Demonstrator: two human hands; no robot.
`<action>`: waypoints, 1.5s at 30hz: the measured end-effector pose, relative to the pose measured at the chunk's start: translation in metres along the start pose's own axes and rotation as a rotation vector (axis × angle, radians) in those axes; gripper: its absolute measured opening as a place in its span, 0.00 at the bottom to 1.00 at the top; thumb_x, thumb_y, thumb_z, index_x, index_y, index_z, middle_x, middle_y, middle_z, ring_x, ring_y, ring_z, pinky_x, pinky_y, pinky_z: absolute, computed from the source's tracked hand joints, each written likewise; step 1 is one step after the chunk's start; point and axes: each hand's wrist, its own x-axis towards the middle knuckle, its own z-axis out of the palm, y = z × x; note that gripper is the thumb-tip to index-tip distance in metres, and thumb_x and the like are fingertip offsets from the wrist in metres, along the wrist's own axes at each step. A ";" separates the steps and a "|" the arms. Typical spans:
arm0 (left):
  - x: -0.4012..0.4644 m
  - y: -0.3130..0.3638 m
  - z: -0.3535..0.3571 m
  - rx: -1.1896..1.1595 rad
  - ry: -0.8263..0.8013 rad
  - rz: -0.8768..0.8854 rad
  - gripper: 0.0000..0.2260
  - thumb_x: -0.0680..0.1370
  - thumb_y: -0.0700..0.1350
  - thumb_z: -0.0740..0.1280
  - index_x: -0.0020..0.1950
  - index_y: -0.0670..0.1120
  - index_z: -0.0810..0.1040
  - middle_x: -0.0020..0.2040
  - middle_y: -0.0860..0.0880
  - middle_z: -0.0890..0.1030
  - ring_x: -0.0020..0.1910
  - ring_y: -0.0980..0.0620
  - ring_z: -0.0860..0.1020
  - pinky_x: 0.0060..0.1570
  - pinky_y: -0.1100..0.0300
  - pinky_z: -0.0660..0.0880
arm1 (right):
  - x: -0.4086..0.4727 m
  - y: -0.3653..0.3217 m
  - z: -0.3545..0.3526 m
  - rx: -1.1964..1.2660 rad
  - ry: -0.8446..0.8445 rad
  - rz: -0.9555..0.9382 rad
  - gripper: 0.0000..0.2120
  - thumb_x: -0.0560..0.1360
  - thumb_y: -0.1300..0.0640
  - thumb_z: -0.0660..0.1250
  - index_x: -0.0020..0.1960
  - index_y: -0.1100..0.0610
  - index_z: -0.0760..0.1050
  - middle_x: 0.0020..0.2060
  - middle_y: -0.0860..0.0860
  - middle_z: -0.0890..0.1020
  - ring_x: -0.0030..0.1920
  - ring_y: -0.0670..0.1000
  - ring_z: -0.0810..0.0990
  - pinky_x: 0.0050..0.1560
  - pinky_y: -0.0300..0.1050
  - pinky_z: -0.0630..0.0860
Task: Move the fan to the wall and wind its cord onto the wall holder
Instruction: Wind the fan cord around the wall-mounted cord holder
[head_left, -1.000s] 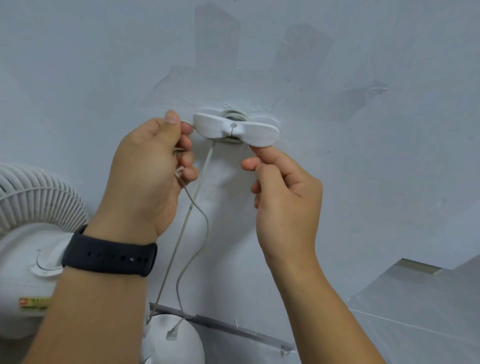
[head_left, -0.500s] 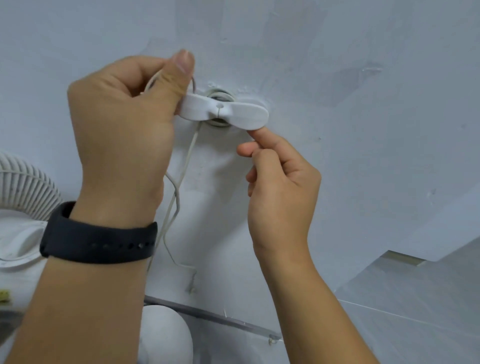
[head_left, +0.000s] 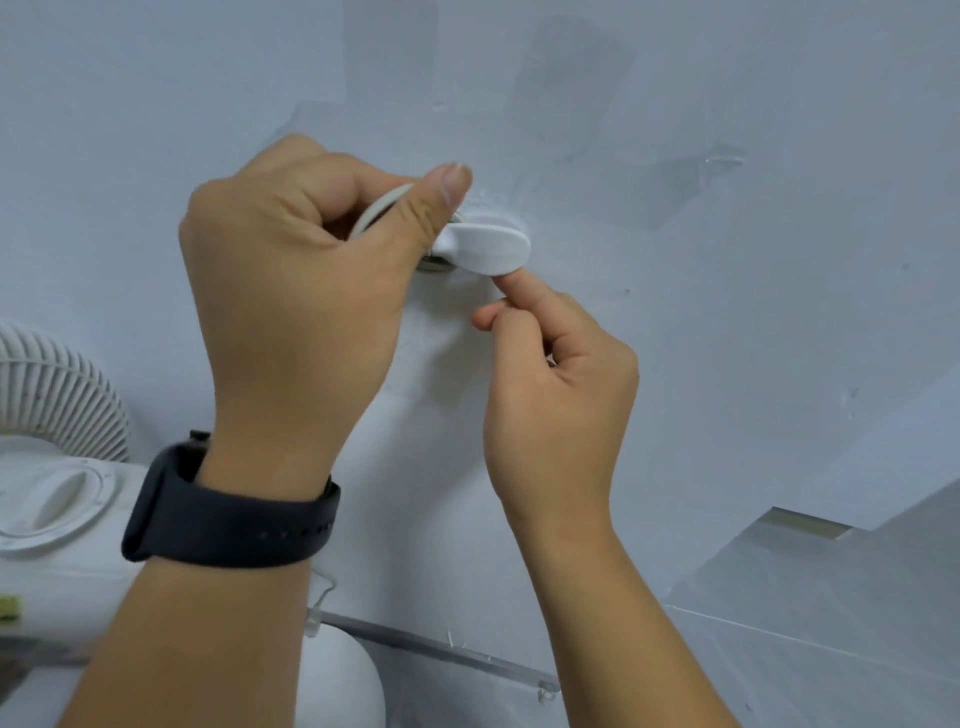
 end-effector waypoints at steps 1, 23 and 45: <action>-0.001 0.000 0.001 0.018 -0.008 0.010 0.25 0.78 0.55 0.72 0.43 0.31 0.83 0.27 0.49 0.72 0.28 0.67 0.72 0.32 0.76 0.67 | 0.000 0.000 0.000 -0.011 0.004 -0.011 0.17 0.74 0.64 0.63 0.52 0.53 0.89 0.31 0.61 0.76 0.30 0.47 0.67 0.34 0.42 0.67; -0.010 -0.004 -0.002 0.178 -0.076 0.019 0.17 0.85 0.51 0.64 0.43 0.47 0.87 0.49 0.52 0.81 0.46 0.61 0.80 0.44 0.75 0.71 | 0.004 -0.006 -0.003 0.294 -0.347 0.094 0.07 0.79 0.63 0.72 0.55 0.57 0.86 0.47 0.60 0.87 0.50 0.68 0.81 0.52 0.60 0.81; -0.012 -0.008 0.002 0.098 -0.114 -0.017 0.19 0.84 0.50 0.67 0.37 0.43 0.85 0.48 0.51 0.81 0.41 0.62 0.78 0.40 0.72 0.68 | 0.019 0.006 -0.008 0.035 0.154 0.050 0.03 0.78 0.56 0.74 0.44 0.53 0.84 0.32 0.44 0.81 0.33 0.41 0.77 0.38 0.36 0.74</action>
